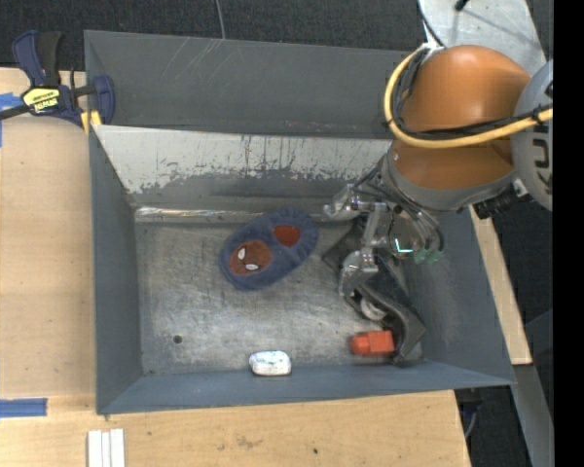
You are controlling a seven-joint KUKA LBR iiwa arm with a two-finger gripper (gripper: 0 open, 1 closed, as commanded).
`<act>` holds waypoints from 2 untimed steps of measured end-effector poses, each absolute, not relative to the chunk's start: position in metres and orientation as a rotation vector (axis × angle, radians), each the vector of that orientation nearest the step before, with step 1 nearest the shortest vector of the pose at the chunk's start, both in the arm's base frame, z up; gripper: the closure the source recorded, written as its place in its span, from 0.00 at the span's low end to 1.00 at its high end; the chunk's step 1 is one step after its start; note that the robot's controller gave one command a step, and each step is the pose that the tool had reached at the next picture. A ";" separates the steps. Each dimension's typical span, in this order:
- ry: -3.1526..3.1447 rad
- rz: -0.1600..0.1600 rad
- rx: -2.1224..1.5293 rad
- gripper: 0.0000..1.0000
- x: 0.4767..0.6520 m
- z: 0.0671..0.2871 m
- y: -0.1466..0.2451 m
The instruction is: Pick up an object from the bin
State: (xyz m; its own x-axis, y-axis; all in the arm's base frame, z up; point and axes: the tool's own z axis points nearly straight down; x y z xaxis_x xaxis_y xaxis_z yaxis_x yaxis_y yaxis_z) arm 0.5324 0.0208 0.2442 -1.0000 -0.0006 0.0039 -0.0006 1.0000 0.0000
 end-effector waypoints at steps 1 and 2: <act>-3.130 -0.001 0.210 0.00 0.546 0.110 0.070; -3.138 -0.001 0.205 1.00 0.548 0.114 0.068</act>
Offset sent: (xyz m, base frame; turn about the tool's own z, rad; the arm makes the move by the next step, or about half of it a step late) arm 0.0143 0.0477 -0.1303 -0.1312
